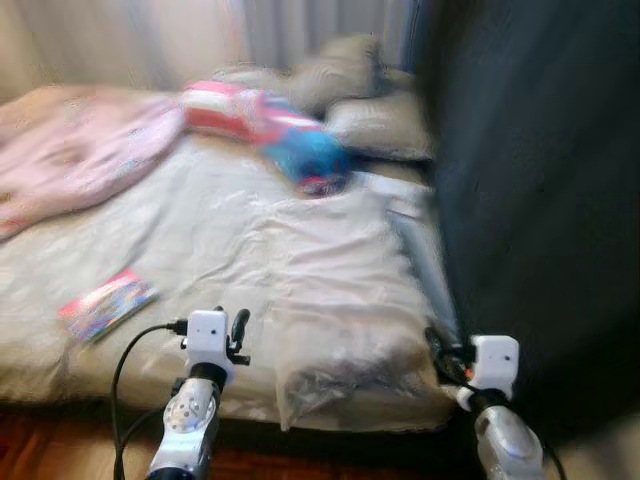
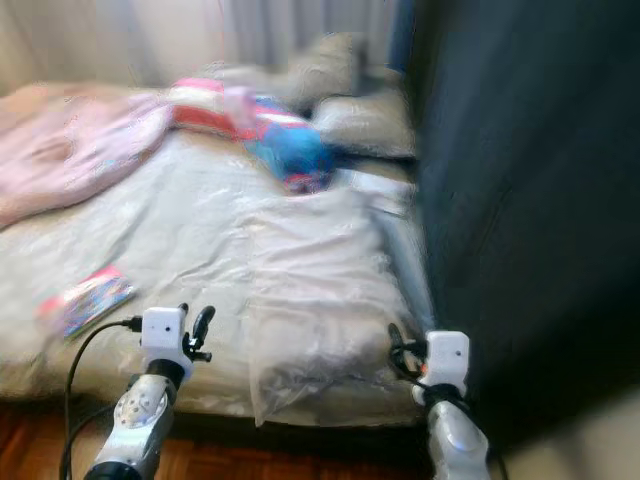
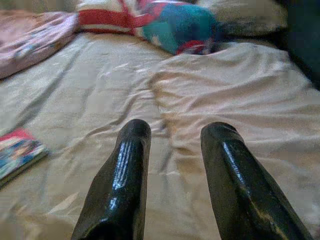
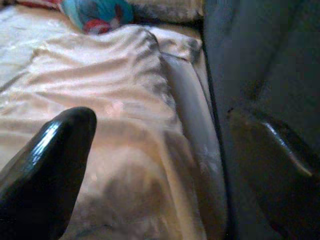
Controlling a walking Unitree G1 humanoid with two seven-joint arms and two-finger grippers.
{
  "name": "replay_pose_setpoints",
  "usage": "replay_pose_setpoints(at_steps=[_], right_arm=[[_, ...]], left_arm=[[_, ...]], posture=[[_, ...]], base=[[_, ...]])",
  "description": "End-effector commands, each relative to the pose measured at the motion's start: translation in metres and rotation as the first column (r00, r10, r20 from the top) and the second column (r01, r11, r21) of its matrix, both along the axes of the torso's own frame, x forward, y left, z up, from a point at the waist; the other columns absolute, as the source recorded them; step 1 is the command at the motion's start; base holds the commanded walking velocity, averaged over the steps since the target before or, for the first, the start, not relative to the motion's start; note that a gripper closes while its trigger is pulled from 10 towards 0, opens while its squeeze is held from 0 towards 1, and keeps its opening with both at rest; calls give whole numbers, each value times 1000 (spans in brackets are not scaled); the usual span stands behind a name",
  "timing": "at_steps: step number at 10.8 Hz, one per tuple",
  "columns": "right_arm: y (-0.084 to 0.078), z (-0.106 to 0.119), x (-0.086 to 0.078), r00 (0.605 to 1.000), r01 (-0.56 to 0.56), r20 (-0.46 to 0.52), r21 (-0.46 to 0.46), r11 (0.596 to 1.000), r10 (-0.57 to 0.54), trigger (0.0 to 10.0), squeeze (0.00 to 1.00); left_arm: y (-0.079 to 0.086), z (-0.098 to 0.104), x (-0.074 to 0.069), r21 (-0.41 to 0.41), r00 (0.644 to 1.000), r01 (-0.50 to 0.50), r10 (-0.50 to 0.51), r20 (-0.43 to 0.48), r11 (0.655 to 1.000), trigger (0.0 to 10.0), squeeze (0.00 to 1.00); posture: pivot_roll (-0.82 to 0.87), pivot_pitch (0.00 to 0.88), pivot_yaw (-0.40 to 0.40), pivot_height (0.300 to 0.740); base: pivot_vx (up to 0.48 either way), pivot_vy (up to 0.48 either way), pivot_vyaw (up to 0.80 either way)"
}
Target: Clean up the room
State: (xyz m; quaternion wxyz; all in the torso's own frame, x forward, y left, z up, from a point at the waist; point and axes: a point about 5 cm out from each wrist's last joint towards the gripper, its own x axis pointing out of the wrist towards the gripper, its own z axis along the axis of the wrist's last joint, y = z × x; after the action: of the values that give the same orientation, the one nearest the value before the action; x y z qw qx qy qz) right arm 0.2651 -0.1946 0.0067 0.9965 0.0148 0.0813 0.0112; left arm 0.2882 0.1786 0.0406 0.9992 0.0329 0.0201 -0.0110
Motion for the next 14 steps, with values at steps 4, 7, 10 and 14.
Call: replay_pose_setpoints(at_steps=[4, 7, 10, 14], right_arm=[[4, 0, 2, 1000, 10, 2, 17, 1000, -10, 10000, 0], [4, 0, 2, 1000, 11, -1, 22, 1000, -11, 10000, 0], [4, -1, 1, 1000, 9, -5, 23, 1000, -9, 10000, 0], [4, -2, 1, 1000, 15, -9, 28, 999, -14, 10000, 0]], left_arm=[[1, 0, 0, 1, 1000, 3, -3, 1, 1000, 10000, 0], [1, 1, 1, 0, 1000, 9, -9, 2, 1000, 10000, 0], [-1, 1, 2, -6, 1000, 17, -17, 0, 1000, 10000, 0], [-3, -1, 3, -25, 999, 37, -38, -25, 999, 10000, 0]], posture=[[40, 44, -14, 740], [36, 45, -13, 740], [35, 45, -15, 740], [36, 44, -15, 740]], base=[[263, 0, 0], [270, 0, 0], [91, 0, 0], [0, 90, 0]])
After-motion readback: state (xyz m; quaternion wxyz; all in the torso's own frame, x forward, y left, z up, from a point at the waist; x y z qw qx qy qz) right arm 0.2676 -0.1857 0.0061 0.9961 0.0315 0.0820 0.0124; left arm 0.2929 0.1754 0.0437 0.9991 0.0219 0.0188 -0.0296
